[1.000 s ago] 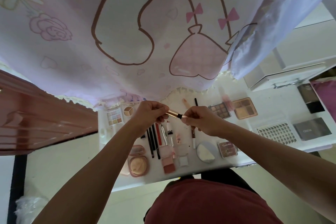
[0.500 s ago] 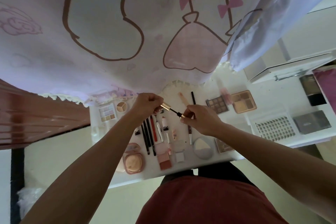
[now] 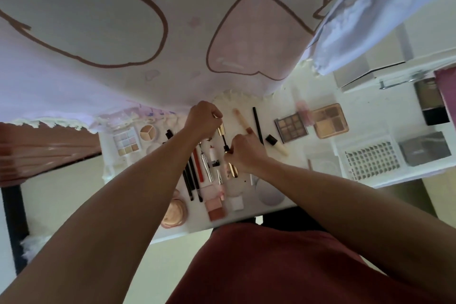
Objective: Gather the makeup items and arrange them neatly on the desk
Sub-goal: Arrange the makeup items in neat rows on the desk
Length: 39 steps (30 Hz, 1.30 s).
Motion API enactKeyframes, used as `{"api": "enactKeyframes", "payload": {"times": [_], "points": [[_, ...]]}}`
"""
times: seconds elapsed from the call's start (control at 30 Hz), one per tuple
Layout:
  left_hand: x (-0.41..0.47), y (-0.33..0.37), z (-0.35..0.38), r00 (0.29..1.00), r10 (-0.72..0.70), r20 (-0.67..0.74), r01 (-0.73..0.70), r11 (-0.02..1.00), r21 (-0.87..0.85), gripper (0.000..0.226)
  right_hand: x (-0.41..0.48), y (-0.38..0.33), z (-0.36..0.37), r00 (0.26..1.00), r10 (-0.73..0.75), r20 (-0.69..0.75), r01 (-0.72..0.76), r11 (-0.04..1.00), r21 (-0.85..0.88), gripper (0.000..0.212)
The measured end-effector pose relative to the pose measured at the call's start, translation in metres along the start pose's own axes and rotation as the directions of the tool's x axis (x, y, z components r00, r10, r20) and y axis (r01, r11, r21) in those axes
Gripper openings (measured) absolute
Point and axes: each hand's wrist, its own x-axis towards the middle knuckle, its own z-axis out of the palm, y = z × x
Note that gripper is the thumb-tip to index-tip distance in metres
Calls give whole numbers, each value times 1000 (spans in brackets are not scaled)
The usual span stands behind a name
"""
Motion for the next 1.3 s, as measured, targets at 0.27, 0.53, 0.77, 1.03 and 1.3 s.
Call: {"api": "enactKeyframes", "payload": {"times": [0.27,0.53,0.77,1.03,1.3], "points": [[20,-6,10,998,-51,22,49,995,85,12,20,5,5,1000,19,8,-19,999,-40,21],[21,-8,11,998,-61,16,59,993,100,8,21,16,-1,1000,-2,-19,3,999,44,25],[6,-12,-1,997,-62,-54,63,998,10,18,20,45,-35,968,102,-231,-116,992,-48,19],[-33,-24,-22,986,-93,-140,79,992,-102,15,34,36,-36,972,116,-206,-152,974,-169,29],[-60,-17,-44,989,-103,-104,51,906,-420,3,-3,19,-67,988,-98,-116,91,994,-57,18]]}}
